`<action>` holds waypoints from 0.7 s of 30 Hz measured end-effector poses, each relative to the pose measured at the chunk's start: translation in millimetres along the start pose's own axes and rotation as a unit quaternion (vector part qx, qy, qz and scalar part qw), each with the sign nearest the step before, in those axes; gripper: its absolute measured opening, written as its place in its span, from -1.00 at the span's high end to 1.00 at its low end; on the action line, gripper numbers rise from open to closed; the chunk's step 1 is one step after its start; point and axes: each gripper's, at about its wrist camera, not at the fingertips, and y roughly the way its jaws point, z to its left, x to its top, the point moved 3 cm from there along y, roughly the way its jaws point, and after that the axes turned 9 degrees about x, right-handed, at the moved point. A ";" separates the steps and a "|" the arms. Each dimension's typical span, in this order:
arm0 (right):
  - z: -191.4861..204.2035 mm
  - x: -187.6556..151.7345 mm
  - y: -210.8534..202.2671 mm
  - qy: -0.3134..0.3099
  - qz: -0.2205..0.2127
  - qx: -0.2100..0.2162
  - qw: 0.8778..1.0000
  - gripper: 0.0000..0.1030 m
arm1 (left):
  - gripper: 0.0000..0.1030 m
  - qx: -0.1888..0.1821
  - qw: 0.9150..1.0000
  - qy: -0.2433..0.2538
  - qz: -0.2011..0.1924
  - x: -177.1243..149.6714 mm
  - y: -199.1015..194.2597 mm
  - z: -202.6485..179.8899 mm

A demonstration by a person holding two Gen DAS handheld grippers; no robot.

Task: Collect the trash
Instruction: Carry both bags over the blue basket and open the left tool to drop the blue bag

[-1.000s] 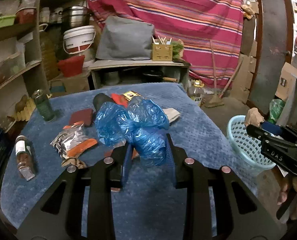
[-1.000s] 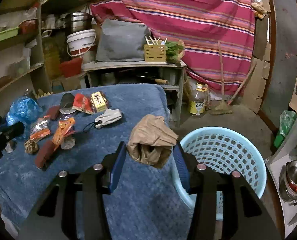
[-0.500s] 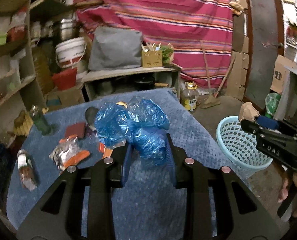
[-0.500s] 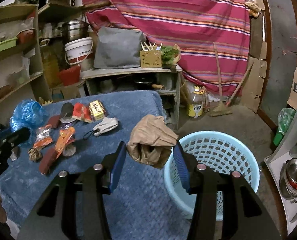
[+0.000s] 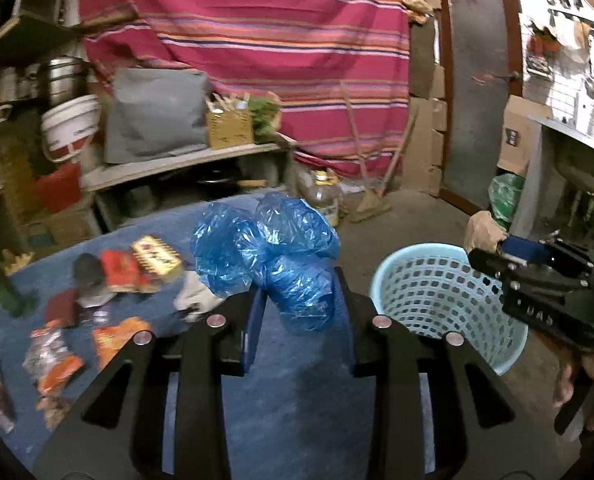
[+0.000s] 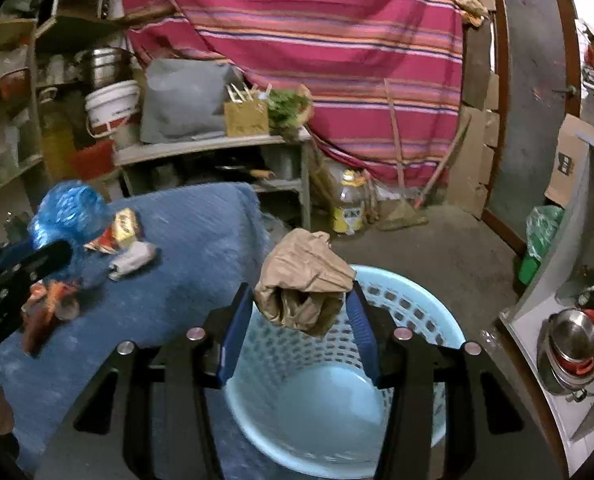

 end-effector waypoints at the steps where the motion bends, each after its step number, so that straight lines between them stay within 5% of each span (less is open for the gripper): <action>1: -6.1 -2.9 2.3 0.003 0.003 -0.003 1.000 0.06 | 0.37 -0.006 1.000 0.004 0.003 -0.1 7.7 -8.1; 17: -68.7 -34.1 20.3 0.044 0.030 -0.047 0.998 0.06 | 0.35 -0.083 0.995 0.036 0.051 -15.1 80.0 -94.5; 21: -72.7 -36.3 18.0 0.044 0.032 -0.051 0.997 0.06 | 0.18 -0.093 0.994 0.032 0.050 -13.1 81.0 -98.2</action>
